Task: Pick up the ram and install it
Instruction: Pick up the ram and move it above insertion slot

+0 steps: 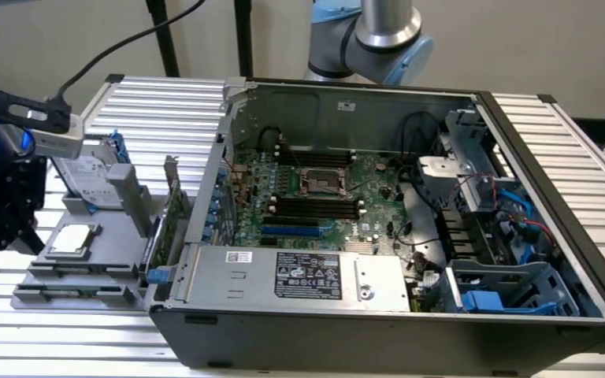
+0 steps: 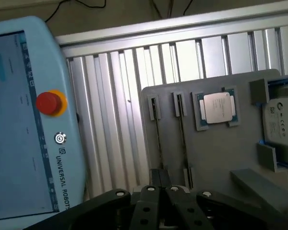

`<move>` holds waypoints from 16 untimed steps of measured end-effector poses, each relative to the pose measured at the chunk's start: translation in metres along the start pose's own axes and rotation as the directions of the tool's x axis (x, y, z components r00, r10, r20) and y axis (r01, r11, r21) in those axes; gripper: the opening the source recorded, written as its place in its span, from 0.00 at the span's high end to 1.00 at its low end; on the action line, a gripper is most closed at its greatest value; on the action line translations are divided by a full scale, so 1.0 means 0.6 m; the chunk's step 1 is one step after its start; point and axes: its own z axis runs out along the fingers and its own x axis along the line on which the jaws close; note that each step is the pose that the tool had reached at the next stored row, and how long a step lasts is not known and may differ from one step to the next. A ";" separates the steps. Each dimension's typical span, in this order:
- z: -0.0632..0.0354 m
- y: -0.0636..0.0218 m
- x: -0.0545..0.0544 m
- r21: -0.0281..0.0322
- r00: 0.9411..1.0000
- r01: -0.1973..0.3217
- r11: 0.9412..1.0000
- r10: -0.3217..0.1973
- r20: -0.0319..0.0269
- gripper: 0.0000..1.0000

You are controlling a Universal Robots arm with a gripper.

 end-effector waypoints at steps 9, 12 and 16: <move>0.018 0.000 -0.002 0.016 0.996 0.093 0.996 -0.093 0.006 0.89; 0.022 0.000 -0.002 0.017 0.995 0.097 0.995 -0.097 0.015 0.89; 0.025 0.000 -0.003 0.017 0.995 0.100 0.995 -0.100 0.019 0.82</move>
